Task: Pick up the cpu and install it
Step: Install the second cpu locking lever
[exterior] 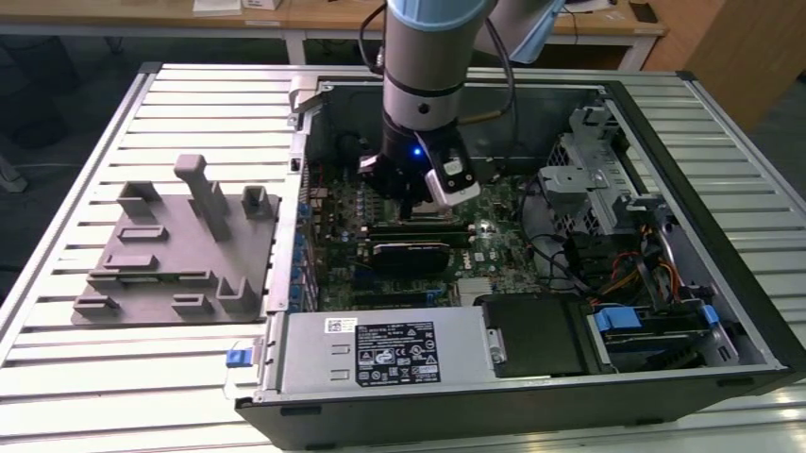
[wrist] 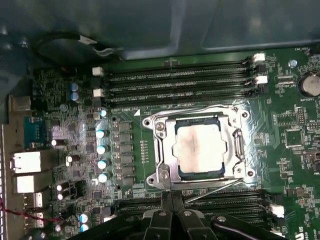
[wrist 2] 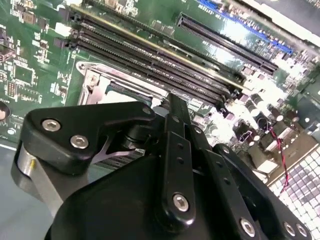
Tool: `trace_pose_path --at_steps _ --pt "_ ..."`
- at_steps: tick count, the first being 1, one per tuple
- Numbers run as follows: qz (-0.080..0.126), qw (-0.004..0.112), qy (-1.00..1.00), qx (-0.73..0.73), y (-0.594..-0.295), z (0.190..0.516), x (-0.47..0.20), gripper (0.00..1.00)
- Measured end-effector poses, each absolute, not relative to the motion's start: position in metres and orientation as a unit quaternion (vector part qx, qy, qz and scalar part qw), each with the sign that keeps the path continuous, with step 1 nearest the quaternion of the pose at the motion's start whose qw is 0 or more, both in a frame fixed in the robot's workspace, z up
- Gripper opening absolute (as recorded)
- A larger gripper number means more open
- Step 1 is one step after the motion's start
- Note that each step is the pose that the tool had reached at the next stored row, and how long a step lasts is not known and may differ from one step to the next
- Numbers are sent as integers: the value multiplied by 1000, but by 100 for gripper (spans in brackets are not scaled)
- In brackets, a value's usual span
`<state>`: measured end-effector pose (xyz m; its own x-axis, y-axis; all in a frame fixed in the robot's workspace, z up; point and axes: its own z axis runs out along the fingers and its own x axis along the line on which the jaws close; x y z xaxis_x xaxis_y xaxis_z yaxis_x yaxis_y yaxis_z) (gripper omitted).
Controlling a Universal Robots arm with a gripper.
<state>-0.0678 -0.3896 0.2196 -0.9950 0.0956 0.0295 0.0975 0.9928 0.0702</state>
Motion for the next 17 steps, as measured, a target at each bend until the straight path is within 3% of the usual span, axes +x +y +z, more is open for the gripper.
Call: trace_pose_path --at_steps 17 --pt "-62 15 -998 -26 -405 208 -74 11"
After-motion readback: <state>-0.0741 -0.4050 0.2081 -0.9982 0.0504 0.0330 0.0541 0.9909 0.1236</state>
